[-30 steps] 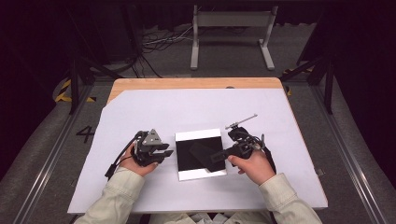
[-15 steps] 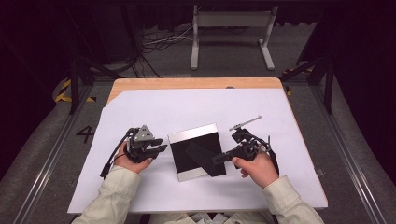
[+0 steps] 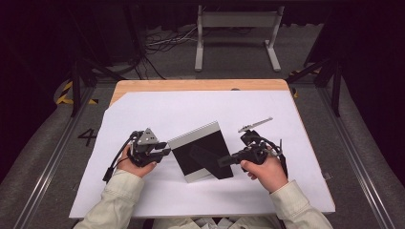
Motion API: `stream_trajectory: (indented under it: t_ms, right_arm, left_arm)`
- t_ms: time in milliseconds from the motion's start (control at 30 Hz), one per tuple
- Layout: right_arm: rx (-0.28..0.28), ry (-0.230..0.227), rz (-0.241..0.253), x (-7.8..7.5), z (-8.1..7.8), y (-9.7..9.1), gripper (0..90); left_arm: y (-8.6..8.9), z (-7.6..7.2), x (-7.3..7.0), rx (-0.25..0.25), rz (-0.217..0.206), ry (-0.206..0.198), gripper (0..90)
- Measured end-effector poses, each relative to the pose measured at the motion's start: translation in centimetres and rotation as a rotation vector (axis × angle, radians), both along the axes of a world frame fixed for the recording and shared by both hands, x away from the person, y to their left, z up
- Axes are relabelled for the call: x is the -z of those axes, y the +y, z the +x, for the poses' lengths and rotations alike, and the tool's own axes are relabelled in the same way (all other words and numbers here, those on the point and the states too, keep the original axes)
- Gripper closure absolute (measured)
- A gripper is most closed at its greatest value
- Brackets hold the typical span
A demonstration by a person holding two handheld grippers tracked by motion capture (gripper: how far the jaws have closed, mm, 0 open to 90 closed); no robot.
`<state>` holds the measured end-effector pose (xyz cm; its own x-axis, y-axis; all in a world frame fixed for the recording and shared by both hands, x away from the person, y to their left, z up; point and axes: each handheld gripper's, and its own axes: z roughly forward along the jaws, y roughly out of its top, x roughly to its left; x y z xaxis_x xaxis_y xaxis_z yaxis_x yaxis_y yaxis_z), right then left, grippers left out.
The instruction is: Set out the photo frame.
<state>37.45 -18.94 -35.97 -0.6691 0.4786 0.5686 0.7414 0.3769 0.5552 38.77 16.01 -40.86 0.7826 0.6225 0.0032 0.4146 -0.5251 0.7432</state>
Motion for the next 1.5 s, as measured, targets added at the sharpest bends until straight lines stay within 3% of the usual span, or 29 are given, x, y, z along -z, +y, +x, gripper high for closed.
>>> stream_trajectory:
  t_ms: [300,567,767,900,1133,1400,1500]
  right_arm:
    - [0.039,-0.134,-0.019,-1.0,-0.6,-0.3,87.7]
    - [0.085,-0.245,0.022,-0.8,-0.8,-1.1,87.6]
    - [0.089,-0.318,-0.039,-0.4,-0.9,-1.3,87.4]
    - [0.075,-0.327,-0.045,0.0,-0.8,-1.8,86.8]
    - [0.055,-0.344,-0.096,0.5,-1.1,-2.4,85.1]
    - [0.015,-0.348,-0.158,0.9,-1.8,-2.5,85.2]
    - [-0.006,-0.355,-0.201,1.0,-2.2,-2.4,85.1]
  left_arm:
    - [-0.1,0.0,0.0,0.003,0.003,0.0,68.1]
    - [-0.2,0.0,0.1,0.005,0.005,-0.001,68.1]
    - [-0.2,0.0,0.1,0.005,0.006,0.0,67.9]
    - [-0.2,-0.1,0.1,0.006,0.003,-0.001,67.9]
    - [-0.2,0.0,0.1,0.009,0.006,0.001,67.8]
    - [-0.3,-0.1,0.1,0.011,0.005,0.0,67.9]
    - [-0.3,-0.1,0.1,0.013,0.005,0.0,67.9]
